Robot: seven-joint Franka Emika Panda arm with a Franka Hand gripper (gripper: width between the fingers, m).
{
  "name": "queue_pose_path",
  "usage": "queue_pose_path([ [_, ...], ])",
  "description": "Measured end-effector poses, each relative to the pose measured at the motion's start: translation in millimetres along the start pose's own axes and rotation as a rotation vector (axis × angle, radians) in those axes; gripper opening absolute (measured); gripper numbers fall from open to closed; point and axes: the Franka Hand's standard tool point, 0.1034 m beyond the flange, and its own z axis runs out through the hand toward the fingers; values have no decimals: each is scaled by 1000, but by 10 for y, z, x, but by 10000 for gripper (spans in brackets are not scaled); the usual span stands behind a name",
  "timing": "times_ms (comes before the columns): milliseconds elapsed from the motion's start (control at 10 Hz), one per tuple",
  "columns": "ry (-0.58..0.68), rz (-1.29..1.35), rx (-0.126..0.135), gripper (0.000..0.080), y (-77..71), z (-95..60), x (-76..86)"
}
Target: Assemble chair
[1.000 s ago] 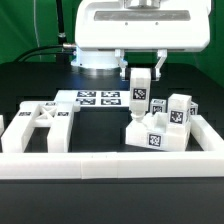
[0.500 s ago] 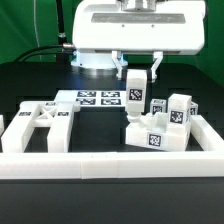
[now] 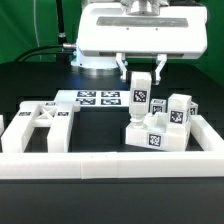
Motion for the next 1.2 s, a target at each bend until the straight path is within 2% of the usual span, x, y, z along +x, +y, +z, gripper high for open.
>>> queue_pose_path([
  [400,0,-11,3,287,-46,29,-96],
  [1200,25,-17,6,287,-91,26,-104],
])
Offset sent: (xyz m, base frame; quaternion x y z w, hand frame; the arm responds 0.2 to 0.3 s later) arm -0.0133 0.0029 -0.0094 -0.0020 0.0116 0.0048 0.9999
